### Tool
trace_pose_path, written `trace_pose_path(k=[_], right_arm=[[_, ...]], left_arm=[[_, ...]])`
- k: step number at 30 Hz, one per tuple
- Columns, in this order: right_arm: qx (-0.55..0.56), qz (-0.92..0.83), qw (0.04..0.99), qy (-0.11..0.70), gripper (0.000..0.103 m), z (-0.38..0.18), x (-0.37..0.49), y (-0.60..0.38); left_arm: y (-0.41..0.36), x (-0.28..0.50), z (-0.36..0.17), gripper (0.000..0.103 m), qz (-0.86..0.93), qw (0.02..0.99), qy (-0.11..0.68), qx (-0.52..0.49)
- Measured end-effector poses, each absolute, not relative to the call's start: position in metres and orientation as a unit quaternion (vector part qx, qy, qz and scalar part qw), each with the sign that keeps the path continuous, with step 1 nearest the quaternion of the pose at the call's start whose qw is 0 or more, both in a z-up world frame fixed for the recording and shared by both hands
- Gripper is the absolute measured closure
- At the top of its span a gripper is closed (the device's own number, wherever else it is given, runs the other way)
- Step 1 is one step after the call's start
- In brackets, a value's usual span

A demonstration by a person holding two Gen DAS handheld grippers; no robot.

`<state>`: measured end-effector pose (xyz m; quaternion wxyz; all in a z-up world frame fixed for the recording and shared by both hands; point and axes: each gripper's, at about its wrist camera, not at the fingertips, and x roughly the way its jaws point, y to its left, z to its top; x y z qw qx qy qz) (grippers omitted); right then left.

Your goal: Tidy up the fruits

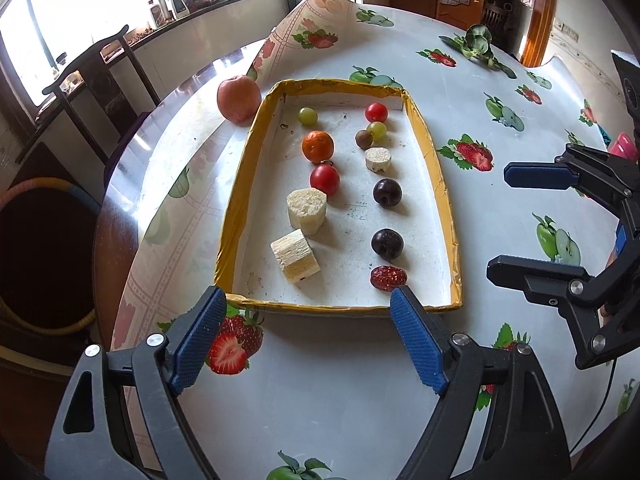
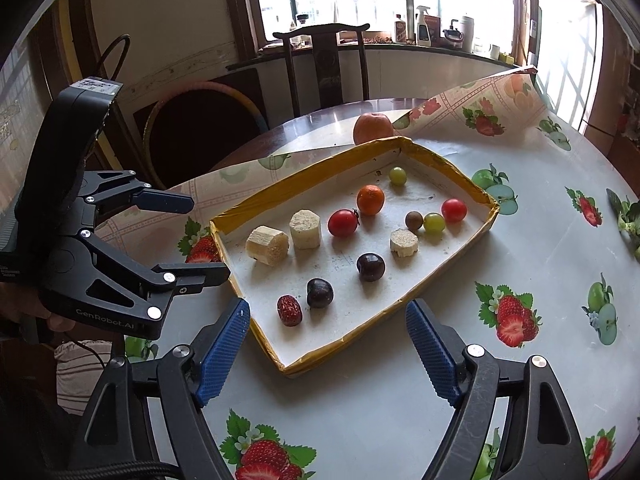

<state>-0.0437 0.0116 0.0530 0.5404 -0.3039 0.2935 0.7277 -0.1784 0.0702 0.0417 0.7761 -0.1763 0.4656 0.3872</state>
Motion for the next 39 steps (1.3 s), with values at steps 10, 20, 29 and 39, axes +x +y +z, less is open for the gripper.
trace_pose_path(k=[10, 20, 29, 39], right_arm=[[-0.326, 0.728, 0.526, 0.295, 0.021, 0.035, -0.049, 0.008], [-0.334, 0.727, 0.523, 0.294, 0.021, 0.027, -0.049, 0.008], [-0.333, 0.731, 0.521, 0.290, 0.021, 0.028, -0.054, 0.011], [-0.333, 0.733, 0.518, 0.288, 0.021, 0.029, -0.060, 0.014]], left_arm=[[0.064, -0.182, 0.031, 0.019, 0.385, 0.778, 0.463, -0.180], [0.064, -0.184, 0.028, 0.019, 0.375, 0.784, 0.456, -0.190], [0.067, -0.190, 0.031, 0.019, 0.387, 0.785, 0.446, -0.189], [0.071, -0.192, 0.031, 0.019, 0.390, 0.778, 0.450, -0.200]])
